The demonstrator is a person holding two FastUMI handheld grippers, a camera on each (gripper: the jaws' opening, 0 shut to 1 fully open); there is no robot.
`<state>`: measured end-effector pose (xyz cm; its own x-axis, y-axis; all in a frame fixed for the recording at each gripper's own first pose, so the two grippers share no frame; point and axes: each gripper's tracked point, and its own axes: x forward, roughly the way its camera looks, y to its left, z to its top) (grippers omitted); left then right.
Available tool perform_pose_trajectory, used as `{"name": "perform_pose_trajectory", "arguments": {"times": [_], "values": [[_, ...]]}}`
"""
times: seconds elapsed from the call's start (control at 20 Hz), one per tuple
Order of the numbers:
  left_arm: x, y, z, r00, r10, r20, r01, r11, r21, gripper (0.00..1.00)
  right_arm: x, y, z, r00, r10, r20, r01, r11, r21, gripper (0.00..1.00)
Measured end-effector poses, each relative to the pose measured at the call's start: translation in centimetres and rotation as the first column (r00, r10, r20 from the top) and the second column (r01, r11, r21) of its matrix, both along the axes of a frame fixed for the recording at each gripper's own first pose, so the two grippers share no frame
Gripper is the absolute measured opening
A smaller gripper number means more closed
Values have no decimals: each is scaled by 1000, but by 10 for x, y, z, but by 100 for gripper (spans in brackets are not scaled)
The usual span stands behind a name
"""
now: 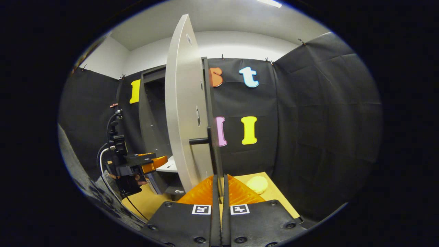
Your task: Open the cabinet door with the right hand, grasp the bottle in the cabinet with the left hand and place it on the coaster, then close the cabinet door with the right hand.
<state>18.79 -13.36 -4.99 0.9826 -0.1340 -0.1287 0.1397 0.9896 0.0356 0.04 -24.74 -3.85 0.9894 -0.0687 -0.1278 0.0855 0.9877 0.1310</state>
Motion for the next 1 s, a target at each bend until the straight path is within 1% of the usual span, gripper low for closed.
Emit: {"name": "perform_pose_trajectory", "arguments": {"times": [0.05, 0.15, 0.2, 0.25, 0.3, 0.4, 0.45, 0.5, 0.55, 0.6, 0.65, 0.7, 0.75, 0.8, 0.85, 0.9, 0.95, 1.0], "values": [[11, 8, -2, 1000, 19, 0, -19, 1000, -3, 91, 0, -16, 1, 999, -50, 7, 50, 999, 5, 6], [36, 22, -4, 998, 56, 0, -56, 998, -13, 91, -6, -52, -1, 987, -160, 20, 159, 986, 39, 19], [48, 31, -5, 997, 79, 6, -78, 997, -14, 90, -10, -72, -3, 973, -229, 26, 227, 972, 52, 25], [63, 39, -2, 995, 101, 16, -101, 995, -7, 90, -14, -95, -2, 954, -297, 36, 294, 954, 58, 40], [75, 46, -1, 992, 121, 25, -121, 993, 14, 90, -16, -113, -2, 936, -348, 54, 344, 937, 65, 47], [99, 54, 7, 987, 145, 65, -149, 987, 57, 91, -15, -133, 0, 916, -392, 83, 385, 919, 89, 72], [111, 54, 8, 986, 145, 77, -151, 986, 68, 87, -12, -142, 0, 906, -415, 86, 409, 909, 79, 84], [121, 53, 6, 987, 140, 82, -146, 987, 71, 87, -10, -152, -2, 895, -436, 95, 433, 900, 50, 96], [131, 51, 4, 987, 137, 79, -143, 987, 74, 91, -10, -159, -3, 889, -447, 104, 448, 894, 15, 96], [141, 51, 2, 988, 136, 76, -142, 987, 77, 87, -8, -165, -6, 884, -454, 110, 459, 888, -28, 100], [152, 50, -1, 988, 137, 72, -142, 987, 77, 87, -4, -171, -9, 881, -460, 113, 470, 880, -76, 100], [164, 50, -6, 989, 135, 64, -140, 987, 78, 90, 1, -177, -11, 878, -464, 120, 476, 870, -124, 96], [175, 50, -10, 989, 135, 58, -140, 987, 76, 87, 8, -178, -11, 878, -460, 131, 477, 863, -167, 97], [187, 50, -16, 990, 136, 49, -140, 987, 77, 90, 14, -179, -9, 880, -451, 147, 473, 857, -202, 96], [196, 50, -20, 990, 138, 42, -141, 987, 77, 90, 23, -179, -9, 882, -443, 158, 469, 853, -228, 96], [206, 50, -24, 989, 141, 36, -143, 987, 73, 90, 29, -179, -9, 885, -437, 159, 464, 852, -243, 87], [215, 51, -28, 990, 142, 24, -143, 988, 65, 90, 36, -180, -11, 888, -434, 155, 460, 852, -252, 88], [223, 52, -34, 989, 144, 11, -145, 988, 58, 90, 42, -180, -12, 892, -427, 149, 452, 855, -255, 94]]}}
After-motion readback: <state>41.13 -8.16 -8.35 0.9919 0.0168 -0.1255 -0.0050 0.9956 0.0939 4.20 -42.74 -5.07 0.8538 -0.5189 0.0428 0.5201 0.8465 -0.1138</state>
